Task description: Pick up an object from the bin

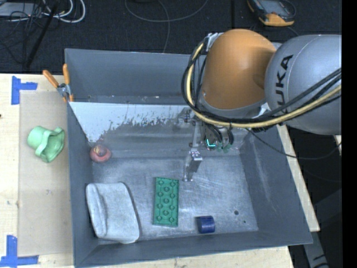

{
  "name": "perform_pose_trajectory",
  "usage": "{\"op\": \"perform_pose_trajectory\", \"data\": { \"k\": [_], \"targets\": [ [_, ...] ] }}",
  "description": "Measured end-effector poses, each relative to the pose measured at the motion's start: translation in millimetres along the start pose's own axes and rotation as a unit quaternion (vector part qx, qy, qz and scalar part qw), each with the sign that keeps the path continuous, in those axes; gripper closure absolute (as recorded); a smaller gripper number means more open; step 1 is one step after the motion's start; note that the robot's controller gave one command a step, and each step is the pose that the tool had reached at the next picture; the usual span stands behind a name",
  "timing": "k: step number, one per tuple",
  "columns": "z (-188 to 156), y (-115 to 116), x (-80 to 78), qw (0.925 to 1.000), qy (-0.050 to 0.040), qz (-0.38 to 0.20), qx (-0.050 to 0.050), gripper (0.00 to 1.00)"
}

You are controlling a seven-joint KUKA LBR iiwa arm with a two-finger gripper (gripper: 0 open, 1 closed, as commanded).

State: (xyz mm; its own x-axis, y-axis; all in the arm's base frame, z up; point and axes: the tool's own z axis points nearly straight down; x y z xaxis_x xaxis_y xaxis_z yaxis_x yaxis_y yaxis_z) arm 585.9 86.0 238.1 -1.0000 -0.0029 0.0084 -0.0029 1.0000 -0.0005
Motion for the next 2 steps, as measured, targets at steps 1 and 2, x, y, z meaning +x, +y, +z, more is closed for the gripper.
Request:
{"op": "perform_pose_trajectory", "data": {
  "k": [1,2],
  "targets": [
    [153.9,8.4,52.6,0.9972,-0.0052,-0.074,0.000,0.00],
    [148.6,8.4,49.7,0.9974,-0.0081,-0.072,-0.001,1.00]
  ]
}}
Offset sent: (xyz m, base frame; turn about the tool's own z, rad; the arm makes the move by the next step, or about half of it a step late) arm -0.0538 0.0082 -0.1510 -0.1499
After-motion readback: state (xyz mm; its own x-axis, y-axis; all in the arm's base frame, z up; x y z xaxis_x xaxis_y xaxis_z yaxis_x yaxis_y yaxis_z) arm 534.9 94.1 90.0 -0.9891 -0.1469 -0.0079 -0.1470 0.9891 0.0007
